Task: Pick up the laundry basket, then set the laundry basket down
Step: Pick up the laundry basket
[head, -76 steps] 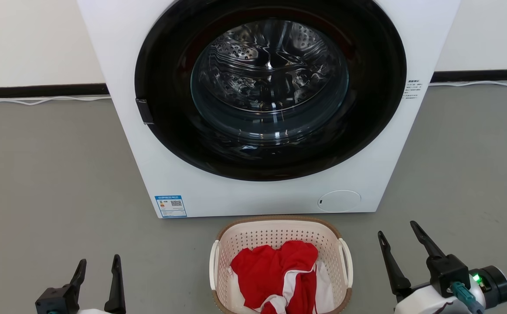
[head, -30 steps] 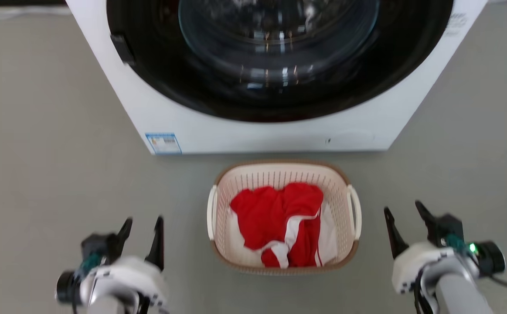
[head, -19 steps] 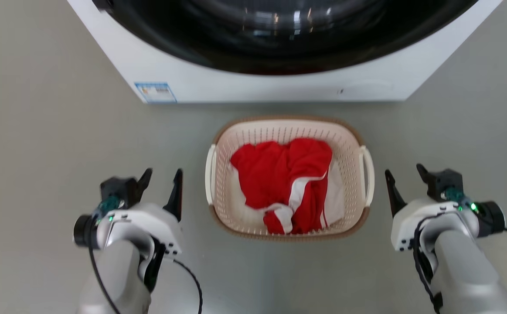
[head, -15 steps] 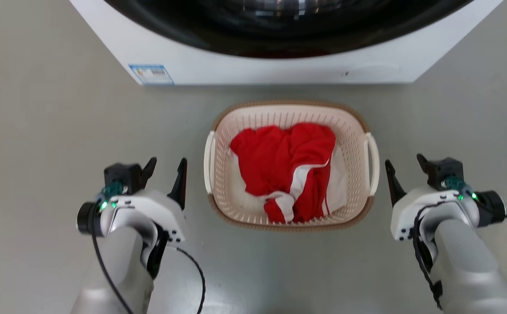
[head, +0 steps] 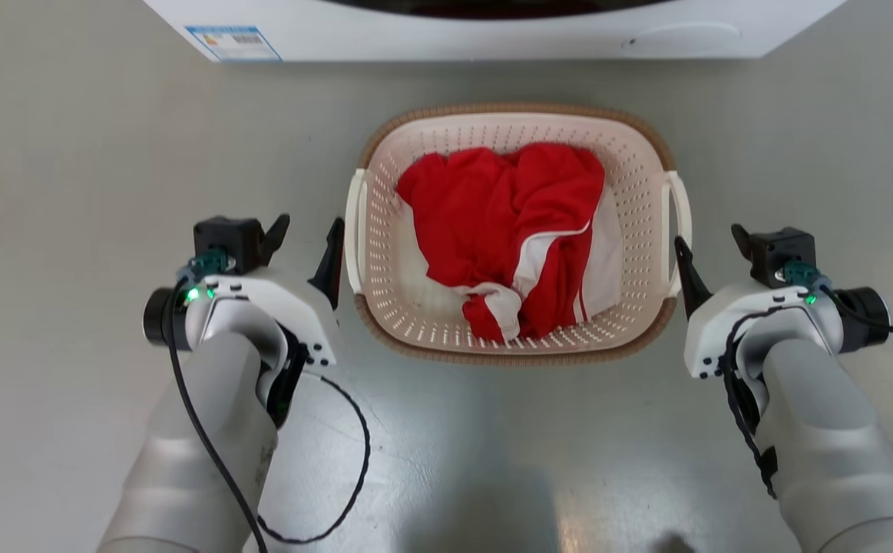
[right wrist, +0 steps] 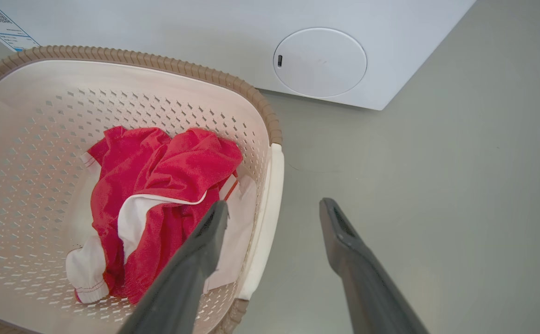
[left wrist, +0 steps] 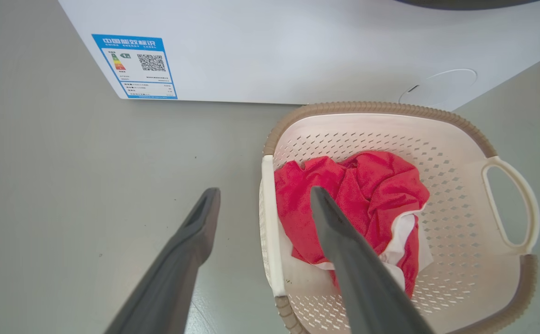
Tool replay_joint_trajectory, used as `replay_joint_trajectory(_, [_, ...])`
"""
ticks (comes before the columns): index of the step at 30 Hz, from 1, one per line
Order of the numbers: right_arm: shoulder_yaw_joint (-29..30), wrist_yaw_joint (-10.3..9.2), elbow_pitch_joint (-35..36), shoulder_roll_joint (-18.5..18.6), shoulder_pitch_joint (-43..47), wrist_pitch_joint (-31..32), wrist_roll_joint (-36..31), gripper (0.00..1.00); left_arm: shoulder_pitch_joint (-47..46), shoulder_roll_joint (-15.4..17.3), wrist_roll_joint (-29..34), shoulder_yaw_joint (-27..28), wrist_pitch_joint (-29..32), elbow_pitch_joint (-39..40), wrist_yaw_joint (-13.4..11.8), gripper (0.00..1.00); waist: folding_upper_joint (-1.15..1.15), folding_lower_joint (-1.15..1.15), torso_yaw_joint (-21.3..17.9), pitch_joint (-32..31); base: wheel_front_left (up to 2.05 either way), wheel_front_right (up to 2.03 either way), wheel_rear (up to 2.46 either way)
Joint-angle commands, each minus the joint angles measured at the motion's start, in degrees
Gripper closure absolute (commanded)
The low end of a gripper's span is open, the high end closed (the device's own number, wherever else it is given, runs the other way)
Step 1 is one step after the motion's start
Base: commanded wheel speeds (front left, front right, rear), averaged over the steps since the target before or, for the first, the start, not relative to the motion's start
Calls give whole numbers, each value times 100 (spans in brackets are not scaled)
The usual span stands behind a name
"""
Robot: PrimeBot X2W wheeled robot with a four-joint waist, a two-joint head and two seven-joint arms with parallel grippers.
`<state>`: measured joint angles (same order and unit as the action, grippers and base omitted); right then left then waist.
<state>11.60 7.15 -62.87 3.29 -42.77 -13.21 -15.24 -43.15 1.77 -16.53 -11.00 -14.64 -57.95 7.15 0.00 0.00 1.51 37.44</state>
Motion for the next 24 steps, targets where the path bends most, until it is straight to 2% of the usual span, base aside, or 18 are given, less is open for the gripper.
replay_joint_trajectory(1, [-121,34,10,-41,-27,-116,-51,0,-87,133,-43,85,-36,37,34,0,0,0,-17,130,0,0,0])
replay_joint_trajectory(24, [-497,34,-90,-41,-490,-177,259,0,-639,142,-230,-296,-36,-224,34,0,0,0,-161,905,0,0,0])
